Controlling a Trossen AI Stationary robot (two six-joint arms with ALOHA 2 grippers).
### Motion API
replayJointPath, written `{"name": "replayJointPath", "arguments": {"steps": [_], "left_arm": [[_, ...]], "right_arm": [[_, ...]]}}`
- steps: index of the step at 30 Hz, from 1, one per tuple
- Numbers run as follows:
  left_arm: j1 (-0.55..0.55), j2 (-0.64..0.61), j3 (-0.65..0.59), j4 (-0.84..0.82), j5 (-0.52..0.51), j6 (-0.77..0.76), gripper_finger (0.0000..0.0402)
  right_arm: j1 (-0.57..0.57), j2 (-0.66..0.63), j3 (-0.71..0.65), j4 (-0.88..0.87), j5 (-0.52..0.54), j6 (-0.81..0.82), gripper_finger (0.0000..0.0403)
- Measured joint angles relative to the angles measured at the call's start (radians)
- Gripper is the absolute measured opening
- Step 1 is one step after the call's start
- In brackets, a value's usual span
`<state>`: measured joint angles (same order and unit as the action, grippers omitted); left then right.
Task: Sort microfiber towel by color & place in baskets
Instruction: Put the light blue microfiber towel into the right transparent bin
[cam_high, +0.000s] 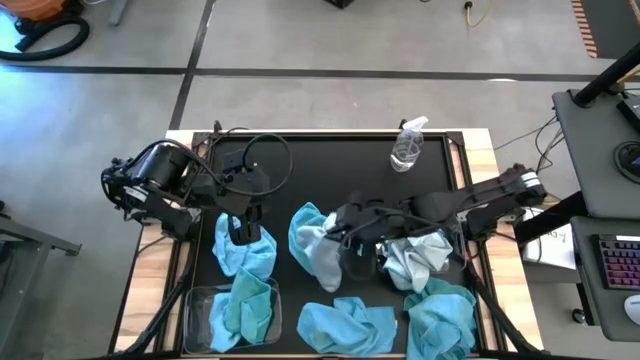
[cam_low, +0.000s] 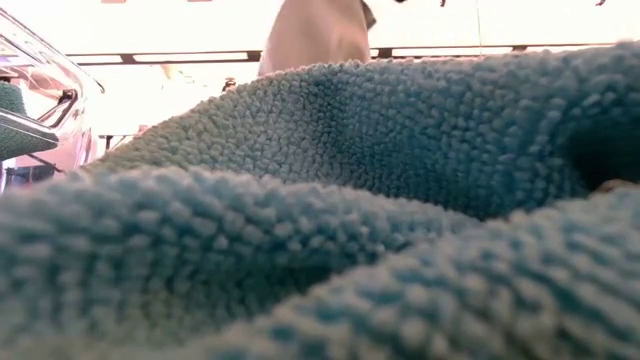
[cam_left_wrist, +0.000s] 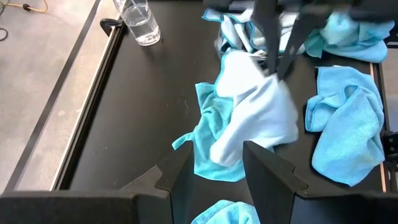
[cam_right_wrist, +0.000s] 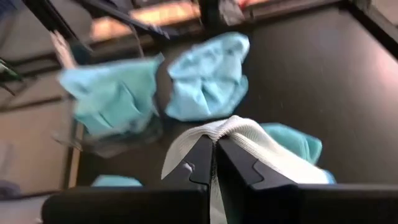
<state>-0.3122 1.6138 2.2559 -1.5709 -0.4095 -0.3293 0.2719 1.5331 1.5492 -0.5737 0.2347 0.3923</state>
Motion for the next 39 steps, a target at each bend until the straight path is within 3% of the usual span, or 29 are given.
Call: {"name": "replayJointPath", "arguments": {"steps": [10,18,24,31,39], "left_arm": [[0.000,0.000,-0.001,0.000,0.000,-0.002,0.0123],[0.000,0.000,-0.001,0.000,0.000,-0.005,0.0123],[0.000,0.000,-0.001,0.000,0.000,-0.013,0.0123],[0.000,0.000,-0.001,0.000,0.000,-0.021,0.0123],[0.000,0.000,-0.001,0.000,0.000,-0.031,0.0123]], "right_arm": [[0.032,-0.122,0.001,0.085,0.001,-0.017,0.0009],[0.045,-0.209,0.000,0.015,0.013,-0.026,0.0009],[0.082,-0.242,0.000,-0.066,0.101,0.000,0.0009],[0.144,-0.276,-0.001,-0.112,0.113,0.000,0.0009],[0.234,-0.346,-0.001,-0.113,0.295,-0.002,0.0009]]}}
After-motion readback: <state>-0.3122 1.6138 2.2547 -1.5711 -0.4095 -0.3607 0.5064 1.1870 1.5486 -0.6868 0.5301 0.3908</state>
